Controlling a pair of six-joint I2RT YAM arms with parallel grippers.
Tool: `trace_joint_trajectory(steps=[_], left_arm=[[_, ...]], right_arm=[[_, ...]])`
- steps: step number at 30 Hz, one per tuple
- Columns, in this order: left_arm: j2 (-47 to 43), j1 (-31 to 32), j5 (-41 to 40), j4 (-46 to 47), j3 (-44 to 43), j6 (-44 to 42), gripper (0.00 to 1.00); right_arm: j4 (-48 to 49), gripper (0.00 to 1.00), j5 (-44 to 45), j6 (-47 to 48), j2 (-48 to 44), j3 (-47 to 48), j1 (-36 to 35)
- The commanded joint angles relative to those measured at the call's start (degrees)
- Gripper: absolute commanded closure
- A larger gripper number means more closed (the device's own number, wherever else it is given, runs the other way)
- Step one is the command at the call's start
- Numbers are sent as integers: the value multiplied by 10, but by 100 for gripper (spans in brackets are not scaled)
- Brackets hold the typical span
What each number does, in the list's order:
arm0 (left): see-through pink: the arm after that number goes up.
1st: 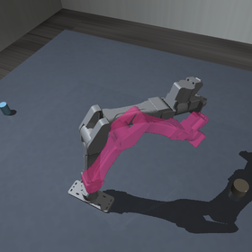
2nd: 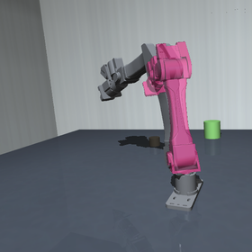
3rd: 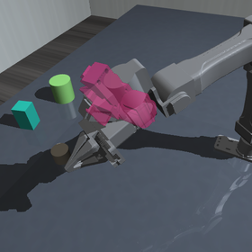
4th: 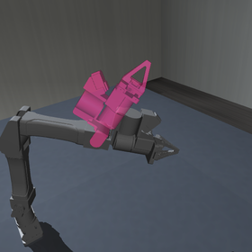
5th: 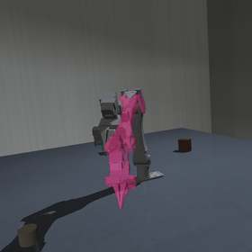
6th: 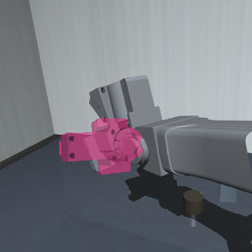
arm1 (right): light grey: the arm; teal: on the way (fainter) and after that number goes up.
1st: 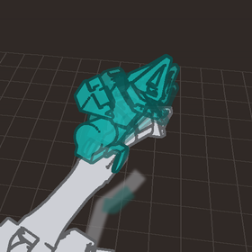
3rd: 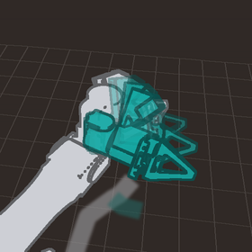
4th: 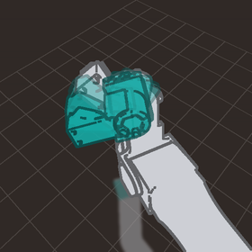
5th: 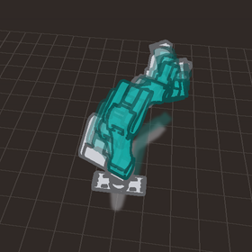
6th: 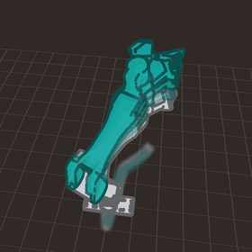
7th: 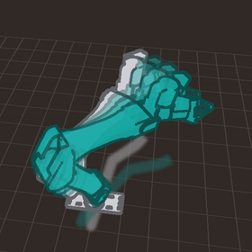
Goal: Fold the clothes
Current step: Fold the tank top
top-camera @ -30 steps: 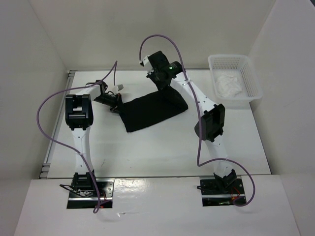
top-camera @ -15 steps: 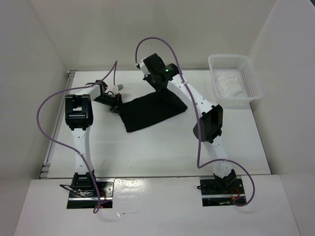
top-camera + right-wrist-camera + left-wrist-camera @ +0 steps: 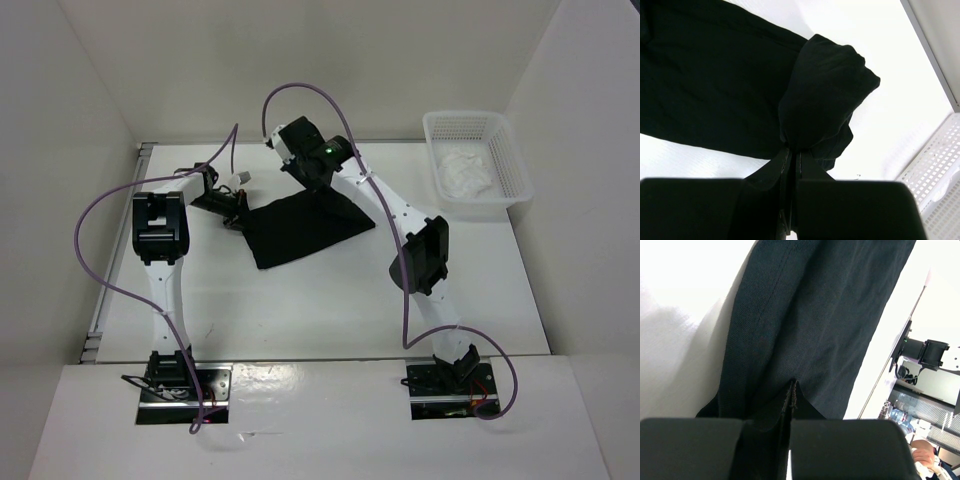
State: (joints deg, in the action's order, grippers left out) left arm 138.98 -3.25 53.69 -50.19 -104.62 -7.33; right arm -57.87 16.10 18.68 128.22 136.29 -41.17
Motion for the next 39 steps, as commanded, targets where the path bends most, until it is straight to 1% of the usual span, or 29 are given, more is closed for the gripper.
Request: trace_joint_trajectory(steps=[1, 10, 17, 23, 39], left_arm=[[1, -3, -61, 12, 15, -37, 100], [1, -3, -61, 12, 15, -37, 99], [1, -3, -56, 12, 20, -37, 99], [1, -3, -56, 12, 20, -37, 99], [1, -3, -51, 12, 26, -42, 99]], right_arm=[[22, 100, 12, 3, -46, 5, -10], [17, 100, 17, 3, -16, 20, -29], [17, 100, 29, 3, -16, 21, -51], [17, 100, 29, -2, 1, 21, -52], [12, 100, 34, -24, 81, 93, -52]])
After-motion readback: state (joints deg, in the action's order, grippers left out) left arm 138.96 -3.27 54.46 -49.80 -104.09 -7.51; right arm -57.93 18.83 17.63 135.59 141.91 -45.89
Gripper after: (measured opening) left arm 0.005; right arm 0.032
